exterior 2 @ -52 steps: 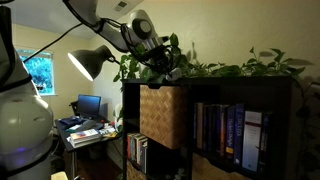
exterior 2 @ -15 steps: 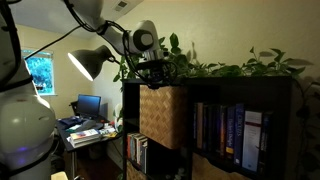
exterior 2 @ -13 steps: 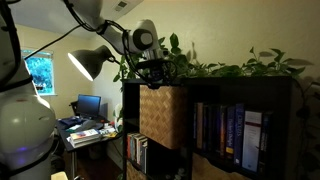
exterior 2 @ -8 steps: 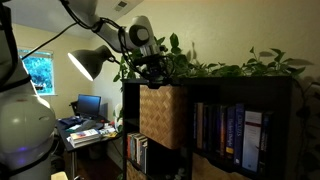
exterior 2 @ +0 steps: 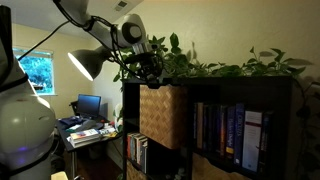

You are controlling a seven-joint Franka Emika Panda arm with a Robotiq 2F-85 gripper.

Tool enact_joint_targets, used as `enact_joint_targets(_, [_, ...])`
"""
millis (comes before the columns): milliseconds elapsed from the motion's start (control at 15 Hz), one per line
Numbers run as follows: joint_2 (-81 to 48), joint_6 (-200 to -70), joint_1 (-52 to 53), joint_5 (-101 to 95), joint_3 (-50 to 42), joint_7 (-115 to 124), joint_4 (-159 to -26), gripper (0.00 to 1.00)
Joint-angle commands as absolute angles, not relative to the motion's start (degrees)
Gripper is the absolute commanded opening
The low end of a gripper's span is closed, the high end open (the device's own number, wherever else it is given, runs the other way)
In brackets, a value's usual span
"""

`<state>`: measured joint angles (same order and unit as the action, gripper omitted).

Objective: Pull out the brown basket then put the socks one at a time in the basket then push in the basket

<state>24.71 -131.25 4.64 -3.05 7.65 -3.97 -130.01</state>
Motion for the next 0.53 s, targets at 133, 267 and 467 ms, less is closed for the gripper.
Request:
enact_joint_targets(133, [29.94,-130.49,4.60,-3.58,9.99,6.29,-135.61,0.29])
enact_joint_targets(267, [30.86,-130.32,4.71,-3.41,10.61,8.46,-136.96,0.16])
enact_joint_targets(467, [31.75,-130.82,4.25,-3.64,11.55,12.02,-138.98,0.04])
